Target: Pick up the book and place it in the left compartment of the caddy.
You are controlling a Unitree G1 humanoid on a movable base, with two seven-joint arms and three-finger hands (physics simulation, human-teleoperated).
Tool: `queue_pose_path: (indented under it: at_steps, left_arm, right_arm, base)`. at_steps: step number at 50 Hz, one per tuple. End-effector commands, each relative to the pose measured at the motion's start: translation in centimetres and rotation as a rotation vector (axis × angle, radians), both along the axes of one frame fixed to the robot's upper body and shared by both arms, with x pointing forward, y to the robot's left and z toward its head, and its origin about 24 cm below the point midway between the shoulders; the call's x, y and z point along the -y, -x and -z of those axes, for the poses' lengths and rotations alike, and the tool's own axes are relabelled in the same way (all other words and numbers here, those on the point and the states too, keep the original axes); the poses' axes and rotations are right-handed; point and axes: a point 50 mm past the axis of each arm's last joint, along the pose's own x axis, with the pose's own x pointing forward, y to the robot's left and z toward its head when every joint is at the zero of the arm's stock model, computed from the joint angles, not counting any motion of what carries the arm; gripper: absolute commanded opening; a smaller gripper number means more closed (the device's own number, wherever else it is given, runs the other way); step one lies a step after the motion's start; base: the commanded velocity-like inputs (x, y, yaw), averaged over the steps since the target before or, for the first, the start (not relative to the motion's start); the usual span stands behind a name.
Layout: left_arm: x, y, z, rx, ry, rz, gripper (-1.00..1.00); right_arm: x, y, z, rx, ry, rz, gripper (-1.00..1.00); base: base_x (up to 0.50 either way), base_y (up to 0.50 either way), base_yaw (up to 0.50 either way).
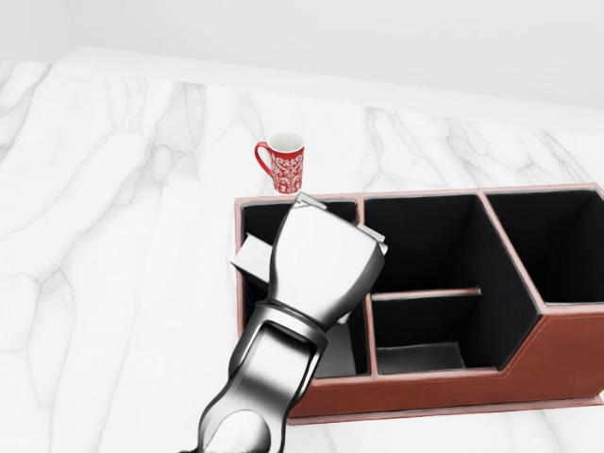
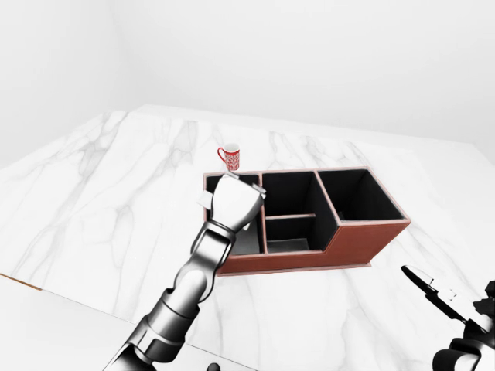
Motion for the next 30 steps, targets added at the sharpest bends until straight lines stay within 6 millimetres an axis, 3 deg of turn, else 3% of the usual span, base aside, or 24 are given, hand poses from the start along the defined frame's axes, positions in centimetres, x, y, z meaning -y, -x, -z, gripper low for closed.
queue_pose_path:
  at_steps: [1, 30]
  left_arm:
    - [0.1, -1.4, 0.0, 0.007, 0.042, -0.012, -1.0]
    - [0.1, -3.4, 1.9, -0.064, 0.1, -0.001, -1.0]
  right_arm:
    - [0.0, 0.0, 0.1, -0.003, 0.0, -0.002, 1.0]
    - [0.0, -0.1, 0.2, -0.011, 0.001, -0.001, 1.0]
  base:
    - [0.0, 0.0, 0.0]
    - [0.0, 0.0, 0.0]
